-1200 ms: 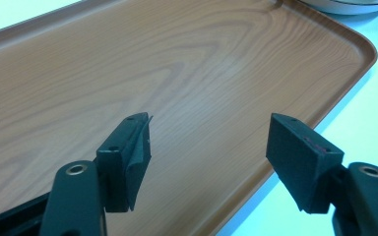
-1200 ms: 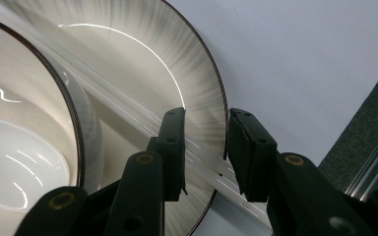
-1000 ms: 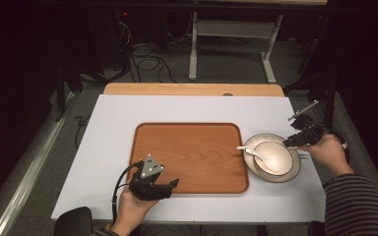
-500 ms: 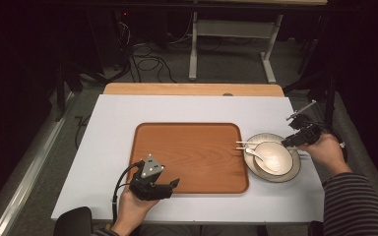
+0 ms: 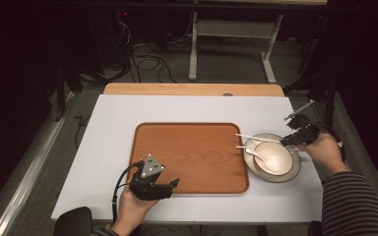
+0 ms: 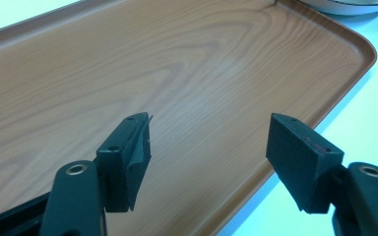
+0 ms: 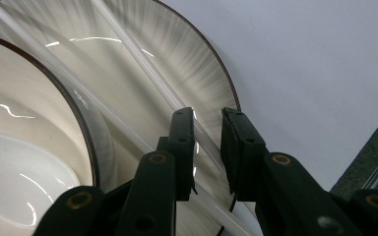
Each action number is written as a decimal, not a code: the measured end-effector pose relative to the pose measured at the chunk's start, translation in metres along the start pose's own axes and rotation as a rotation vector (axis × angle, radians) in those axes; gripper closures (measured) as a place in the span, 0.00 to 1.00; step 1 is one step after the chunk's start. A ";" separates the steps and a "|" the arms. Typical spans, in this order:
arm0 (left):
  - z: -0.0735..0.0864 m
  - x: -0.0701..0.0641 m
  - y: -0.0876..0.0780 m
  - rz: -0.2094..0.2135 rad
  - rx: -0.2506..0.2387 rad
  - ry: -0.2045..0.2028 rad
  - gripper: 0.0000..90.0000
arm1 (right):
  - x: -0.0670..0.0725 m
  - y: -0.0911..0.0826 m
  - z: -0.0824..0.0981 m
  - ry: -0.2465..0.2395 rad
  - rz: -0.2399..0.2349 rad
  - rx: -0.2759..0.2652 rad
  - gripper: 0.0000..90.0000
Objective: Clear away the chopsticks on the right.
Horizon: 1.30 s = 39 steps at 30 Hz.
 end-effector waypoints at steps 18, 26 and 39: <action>0.000 0.000 0.000 -0.002 0.002 0.003 0.37 | 0.002 0.002 0.003 -0.030 -0.004 -0.005 0.89; 0.000 0.000 0.000 -0.003 0.002 0.002 0.37 | 0.001 0.004 0.005 -0.067 0.018 -0.008 0.93; 0.000 0.000 0.000 -0.003 0.002 0.003 0.37 | 0.002 0.004 0.008 -0.087 0.035 -0.037 0.96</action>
Point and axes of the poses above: each handheld gripper's, and its own axes: y roughly forward along the jaws, z roughly out of its underside, x roughly to its left, the point moved 8 cm from there along y, roughly forward along the jaws, and after that the axes turned 11 degrees about y, right-handed, at the moved point
